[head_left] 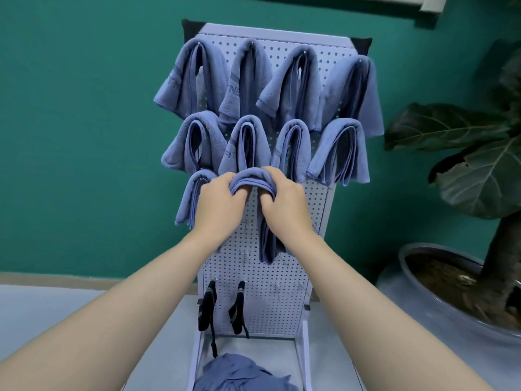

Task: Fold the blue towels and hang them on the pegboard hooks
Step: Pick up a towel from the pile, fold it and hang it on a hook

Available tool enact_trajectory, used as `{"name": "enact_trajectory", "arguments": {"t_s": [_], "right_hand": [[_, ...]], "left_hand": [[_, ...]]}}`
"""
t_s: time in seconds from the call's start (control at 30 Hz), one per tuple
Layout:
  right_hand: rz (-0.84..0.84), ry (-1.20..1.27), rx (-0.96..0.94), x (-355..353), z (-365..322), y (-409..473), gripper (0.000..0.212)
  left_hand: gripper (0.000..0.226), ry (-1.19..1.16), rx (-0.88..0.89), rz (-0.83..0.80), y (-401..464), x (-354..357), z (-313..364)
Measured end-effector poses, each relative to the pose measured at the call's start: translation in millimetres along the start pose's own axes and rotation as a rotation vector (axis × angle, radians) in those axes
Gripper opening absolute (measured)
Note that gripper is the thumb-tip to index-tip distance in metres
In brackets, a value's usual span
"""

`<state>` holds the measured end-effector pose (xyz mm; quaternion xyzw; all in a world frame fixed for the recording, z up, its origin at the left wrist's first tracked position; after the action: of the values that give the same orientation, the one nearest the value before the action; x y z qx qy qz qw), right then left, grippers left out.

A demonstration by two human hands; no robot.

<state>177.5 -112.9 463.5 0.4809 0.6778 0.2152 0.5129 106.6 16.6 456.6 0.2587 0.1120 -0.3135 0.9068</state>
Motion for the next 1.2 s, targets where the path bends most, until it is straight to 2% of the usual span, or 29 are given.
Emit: {"name": "enact_trajectory", "arguments": {"t_s": [0.3, 0.5, 0.7, 0.87, 1.0, 1.13, 1.2], "right_hand": [[-0.060, -0.060, 0.019, 26, 29, 39, 0.039], [-0.076, -0.102, 0.001, 39, 39, 56, 0.034], [-0.117, -0.166, 0.027, 58, 64, 58, 0.021], [-0.121, -0.187, 0.078, 71, 83, 51, 0.015], [-0.071, -0.168, 0.095, 77, 92, 48, 0.019], [-0.080, -0.221, 0.129, 79, 100, 37, 0.029], [-0.072, -0.212, 0.178, 79, 108, 25, 0.027]], "left_hand": [[0.019, 0.156, -0.034, 0.128, 46, 0, 1], [0.015, 0.176, -0.041, 0.176, 65, 5, -7], [0.019, 0.121, -0.072, 0.095, 86, 31, -37], [0.018, 0.064, -0.099, 0.090, 94, 49, -57], [0.021, 0.026, -0.107, 0.104, 95, 60, -66], [0.023, 0.023, -0.138, 0.038, 85, 74, -80], [0.024, 0.043, -0.132, 0.022, 76, 76, -84]]}}
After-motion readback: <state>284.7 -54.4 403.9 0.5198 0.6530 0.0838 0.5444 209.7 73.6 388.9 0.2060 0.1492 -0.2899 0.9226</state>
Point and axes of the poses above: each hand's wrist, its own y-axis towards the middle knuckle, its own x-axis out of the palm, z = x × y, the point moved 9 cm from there along y, towards the middle knuckle, and after that the axes turned 14 degrees about -x, right-handed, at the moved point
